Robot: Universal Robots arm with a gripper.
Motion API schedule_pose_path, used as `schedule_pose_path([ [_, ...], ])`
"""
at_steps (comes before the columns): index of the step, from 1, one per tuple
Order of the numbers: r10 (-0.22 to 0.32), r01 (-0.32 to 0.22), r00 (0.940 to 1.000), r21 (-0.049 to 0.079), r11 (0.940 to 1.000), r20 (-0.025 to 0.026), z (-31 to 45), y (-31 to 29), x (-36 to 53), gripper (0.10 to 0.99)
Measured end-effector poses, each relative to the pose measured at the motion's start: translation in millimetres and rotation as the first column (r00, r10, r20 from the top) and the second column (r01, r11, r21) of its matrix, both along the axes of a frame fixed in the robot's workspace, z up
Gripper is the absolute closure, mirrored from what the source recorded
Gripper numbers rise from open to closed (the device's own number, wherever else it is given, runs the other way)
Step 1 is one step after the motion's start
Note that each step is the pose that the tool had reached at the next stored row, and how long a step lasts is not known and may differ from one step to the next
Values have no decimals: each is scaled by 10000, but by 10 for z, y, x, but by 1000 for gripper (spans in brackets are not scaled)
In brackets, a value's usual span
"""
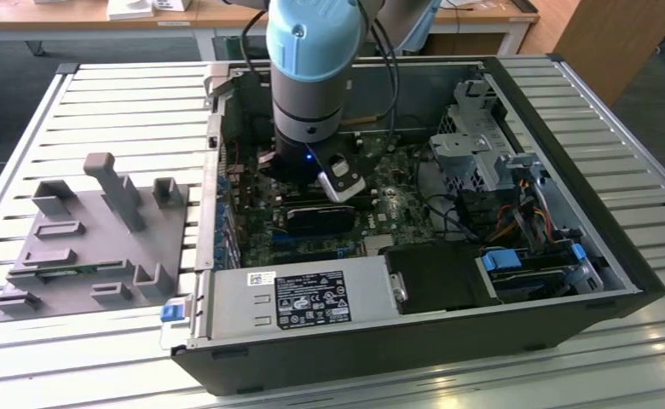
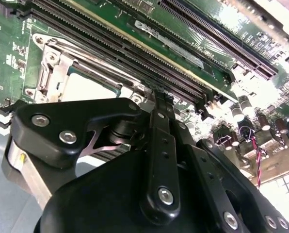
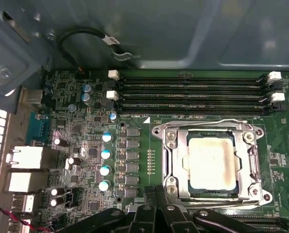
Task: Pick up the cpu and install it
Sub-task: 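Install the second cpu locking lever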
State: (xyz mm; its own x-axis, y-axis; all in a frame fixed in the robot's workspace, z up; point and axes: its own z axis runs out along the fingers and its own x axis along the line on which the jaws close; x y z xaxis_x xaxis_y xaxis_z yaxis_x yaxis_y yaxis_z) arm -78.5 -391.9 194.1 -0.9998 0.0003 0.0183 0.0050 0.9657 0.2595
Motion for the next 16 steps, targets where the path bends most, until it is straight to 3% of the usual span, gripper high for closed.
schedule_pose_path([
  [16, 1, -1, 10000, 31, 10000, -4, 231, -2, -1, 980],
])
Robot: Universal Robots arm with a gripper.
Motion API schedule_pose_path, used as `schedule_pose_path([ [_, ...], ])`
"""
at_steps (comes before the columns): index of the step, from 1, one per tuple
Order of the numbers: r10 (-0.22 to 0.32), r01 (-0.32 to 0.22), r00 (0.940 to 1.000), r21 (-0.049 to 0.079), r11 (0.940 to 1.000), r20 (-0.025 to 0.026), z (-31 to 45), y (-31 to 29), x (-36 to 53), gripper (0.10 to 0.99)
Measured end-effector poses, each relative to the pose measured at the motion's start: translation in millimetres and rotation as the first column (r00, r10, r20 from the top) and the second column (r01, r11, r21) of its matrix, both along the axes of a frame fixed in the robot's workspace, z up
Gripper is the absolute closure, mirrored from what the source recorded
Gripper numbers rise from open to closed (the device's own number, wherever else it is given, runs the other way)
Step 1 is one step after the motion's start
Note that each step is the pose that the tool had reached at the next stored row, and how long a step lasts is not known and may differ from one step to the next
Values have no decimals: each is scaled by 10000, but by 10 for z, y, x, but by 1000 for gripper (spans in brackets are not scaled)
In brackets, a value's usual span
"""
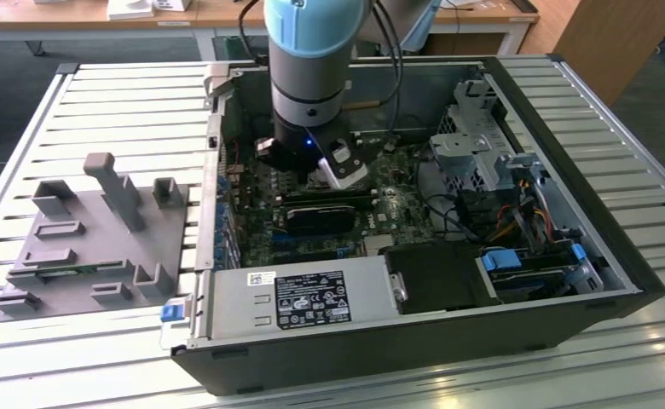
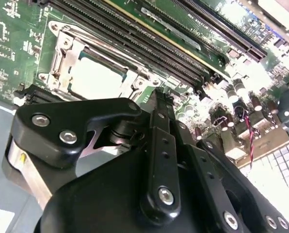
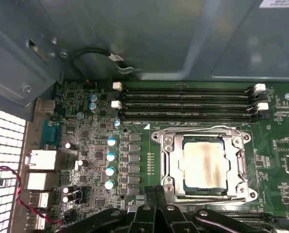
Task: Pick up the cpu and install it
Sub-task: 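Install the second cpu locking lever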
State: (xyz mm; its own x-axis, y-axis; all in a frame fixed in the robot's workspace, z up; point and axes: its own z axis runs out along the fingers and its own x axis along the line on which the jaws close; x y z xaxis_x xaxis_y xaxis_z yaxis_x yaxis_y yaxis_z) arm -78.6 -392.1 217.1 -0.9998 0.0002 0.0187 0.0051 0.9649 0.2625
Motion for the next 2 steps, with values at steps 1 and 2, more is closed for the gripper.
schedule_pose_path([
  [1, 0, 0, 10000, 1, 10000, 1, 11, 0, 0, 980],
  [2, 0, 0, 10000, 0, 10000, 1, 21, 0, 0, 980],
])
